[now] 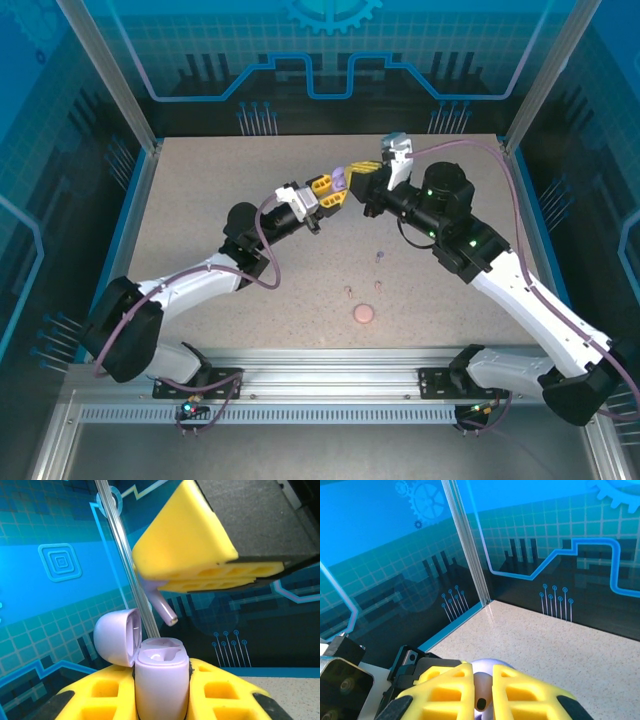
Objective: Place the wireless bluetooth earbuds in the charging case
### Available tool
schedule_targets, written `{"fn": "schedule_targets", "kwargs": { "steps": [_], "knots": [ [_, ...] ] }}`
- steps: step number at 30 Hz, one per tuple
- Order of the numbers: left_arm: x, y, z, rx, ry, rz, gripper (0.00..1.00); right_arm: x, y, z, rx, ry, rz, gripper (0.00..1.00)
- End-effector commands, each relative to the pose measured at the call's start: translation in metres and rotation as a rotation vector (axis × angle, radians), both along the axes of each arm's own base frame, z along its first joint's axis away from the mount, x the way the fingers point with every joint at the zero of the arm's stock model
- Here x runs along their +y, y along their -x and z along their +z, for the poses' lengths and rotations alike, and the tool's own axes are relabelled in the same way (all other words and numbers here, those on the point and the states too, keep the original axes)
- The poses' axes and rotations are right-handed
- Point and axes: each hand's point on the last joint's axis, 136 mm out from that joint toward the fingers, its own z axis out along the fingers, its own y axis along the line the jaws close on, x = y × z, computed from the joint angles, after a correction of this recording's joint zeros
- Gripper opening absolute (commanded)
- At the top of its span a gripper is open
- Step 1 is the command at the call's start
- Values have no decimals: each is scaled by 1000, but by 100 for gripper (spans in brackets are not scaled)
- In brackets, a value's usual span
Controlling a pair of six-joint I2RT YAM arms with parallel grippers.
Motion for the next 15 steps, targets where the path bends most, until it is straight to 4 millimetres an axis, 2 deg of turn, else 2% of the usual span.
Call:
{"fn": "schedule_targets", "kwargs": {
  "steps": [1,15],
  "knots": [
    [0,2,19,-37,48,-3,0,8,6,8,-18,-41,37,13],
    [2,0,23,-30,68,7,0,13,1,-8,20,-8,35,13]
  ]
}}
